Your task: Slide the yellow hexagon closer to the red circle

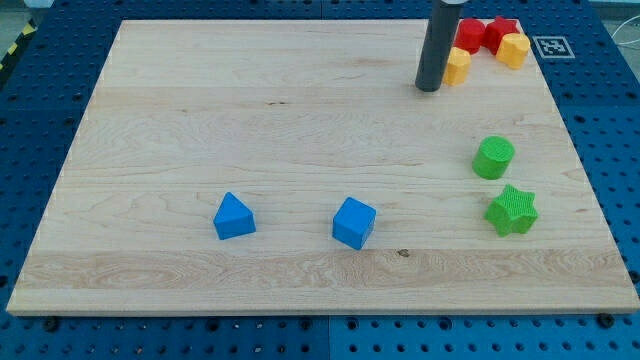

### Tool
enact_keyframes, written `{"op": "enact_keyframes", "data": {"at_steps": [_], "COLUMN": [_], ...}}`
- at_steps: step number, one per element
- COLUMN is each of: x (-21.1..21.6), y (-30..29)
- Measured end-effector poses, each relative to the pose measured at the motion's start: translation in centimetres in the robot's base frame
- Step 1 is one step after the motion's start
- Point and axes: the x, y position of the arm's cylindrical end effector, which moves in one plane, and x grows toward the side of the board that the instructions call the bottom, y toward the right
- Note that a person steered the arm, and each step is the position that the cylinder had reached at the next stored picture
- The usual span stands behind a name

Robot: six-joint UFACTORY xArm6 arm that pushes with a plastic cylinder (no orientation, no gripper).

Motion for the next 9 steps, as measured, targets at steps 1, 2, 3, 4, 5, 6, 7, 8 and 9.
{"op": "enact_keyframes", "data": {"at_steps": [1, 2, 3, 4, 5, 6, 7, 8, 9], "x": [-0.6, -1.9, -2.4, -3.5, -4.9, -5.1, -3.0, -0.8, -0.8], "y": [0.6, 1.0, 1.3, 1.3, 1.3, 1.3, 1.3, 1.6, 3.5]}}
